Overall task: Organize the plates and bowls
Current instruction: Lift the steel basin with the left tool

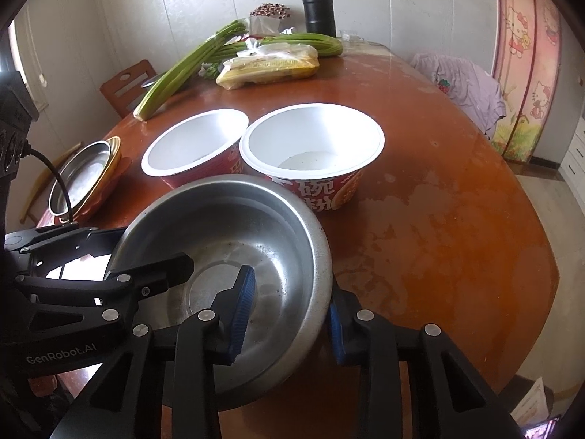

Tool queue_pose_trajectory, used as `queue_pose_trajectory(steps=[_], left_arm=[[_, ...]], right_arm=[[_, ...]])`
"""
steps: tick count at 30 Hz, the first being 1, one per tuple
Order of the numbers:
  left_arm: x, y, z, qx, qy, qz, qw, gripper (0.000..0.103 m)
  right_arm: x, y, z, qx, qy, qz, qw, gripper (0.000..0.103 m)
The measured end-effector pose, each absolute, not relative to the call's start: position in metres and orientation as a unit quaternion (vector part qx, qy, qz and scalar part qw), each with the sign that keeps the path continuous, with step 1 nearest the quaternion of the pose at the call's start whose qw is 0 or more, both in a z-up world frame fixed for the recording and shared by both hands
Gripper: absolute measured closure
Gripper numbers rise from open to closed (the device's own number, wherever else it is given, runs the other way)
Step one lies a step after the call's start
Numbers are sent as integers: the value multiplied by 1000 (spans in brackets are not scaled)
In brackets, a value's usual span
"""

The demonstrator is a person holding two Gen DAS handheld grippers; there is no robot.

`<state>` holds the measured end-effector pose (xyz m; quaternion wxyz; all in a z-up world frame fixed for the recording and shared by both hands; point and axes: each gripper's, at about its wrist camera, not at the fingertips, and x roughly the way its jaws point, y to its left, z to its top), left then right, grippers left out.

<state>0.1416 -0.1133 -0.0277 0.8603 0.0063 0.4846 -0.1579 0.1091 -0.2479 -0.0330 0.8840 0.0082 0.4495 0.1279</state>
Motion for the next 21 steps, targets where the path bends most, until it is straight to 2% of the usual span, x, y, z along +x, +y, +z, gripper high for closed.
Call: queue_pose_trajectory(steps=[11, 21], left_arm=[[134, -107, -18, 4, 477, -155, 865, 49], [108, -85, 6, 1, 449, -148, 881, 49]], right_arm=[[100, -240, -23, 3, 447, 136, 884, 65], [81, -224, 8, -4, 415, 159, 896, 65]])
